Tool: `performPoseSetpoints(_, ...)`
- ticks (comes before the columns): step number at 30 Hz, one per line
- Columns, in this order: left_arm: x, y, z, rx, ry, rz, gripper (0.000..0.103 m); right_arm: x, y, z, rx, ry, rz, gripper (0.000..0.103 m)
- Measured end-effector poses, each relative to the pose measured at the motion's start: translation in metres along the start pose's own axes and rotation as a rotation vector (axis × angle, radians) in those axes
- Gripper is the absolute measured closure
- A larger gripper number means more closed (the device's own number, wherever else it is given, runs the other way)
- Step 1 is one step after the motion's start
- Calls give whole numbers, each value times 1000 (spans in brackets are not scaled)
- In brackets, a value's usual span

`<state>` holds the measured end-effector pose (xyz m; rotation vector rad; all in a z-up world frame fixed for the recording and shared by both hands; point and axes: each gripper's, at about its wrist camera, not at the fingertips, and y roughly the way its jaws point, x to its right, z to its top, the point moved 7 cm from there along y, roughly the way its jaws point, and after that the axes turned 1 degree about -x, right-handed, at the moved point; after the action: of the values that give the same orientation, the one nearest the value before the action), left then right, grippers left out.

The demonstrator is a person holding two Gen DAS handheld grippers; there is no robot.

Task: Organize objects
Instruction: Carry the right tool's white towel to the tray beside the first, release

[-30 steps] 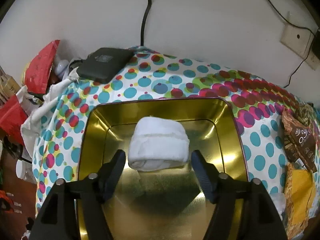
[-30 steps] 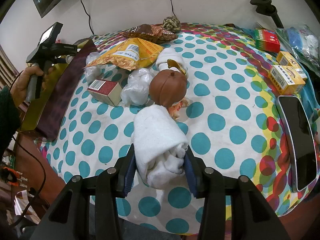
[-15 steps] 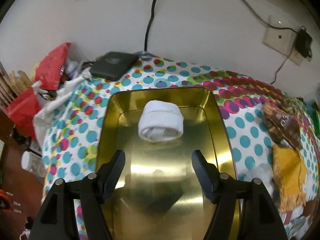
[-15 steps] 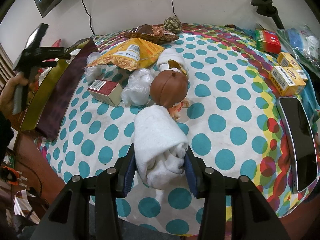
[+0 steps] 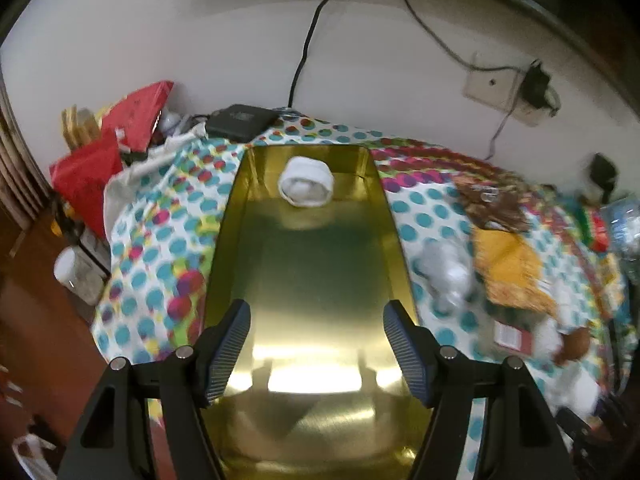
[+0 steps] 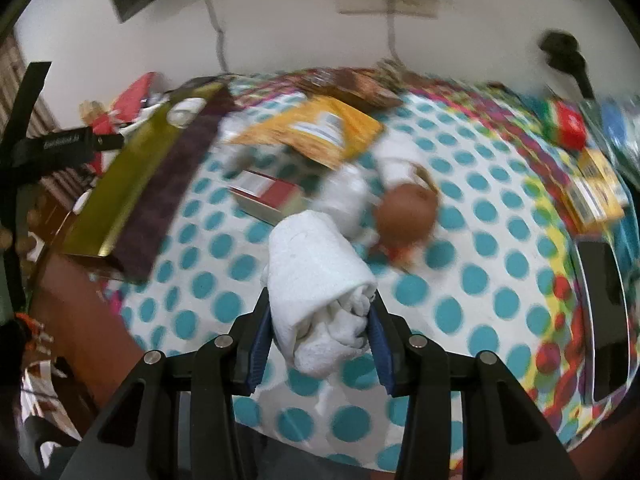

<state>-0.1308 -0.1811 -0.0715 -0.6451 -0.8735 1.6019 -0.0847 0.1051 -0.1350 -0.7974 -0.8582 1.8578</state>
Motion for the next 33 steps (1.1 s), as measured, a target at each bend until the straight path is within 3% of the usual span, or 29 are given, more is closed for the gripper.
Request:
performPoseSetpoints(6, -18, -36, -27, 46, -24, 20, 32, -44, -4, 38, 34, -81, 87, 61)
performPoseSetpoints(10, -35, -52, -40, 50, -38, 26, 32, -85, 0, 83, 59, -136, 159, 61)
performPoseSetpoints(15, -53, -69, -51, 85, -13, 82, 32, -143, 7, 123, 95, -270, 166, 61)
performPoseSetpoints(22, -69, -67, -58, 78, -43, 60, 32, -213, 59, 169, 6, -315, 184, 61)
performPoseSetpoints(33, -89, -71, -62, 85, -66, 67, 32, -247, 168, 201, -216, -331, 60, 61)
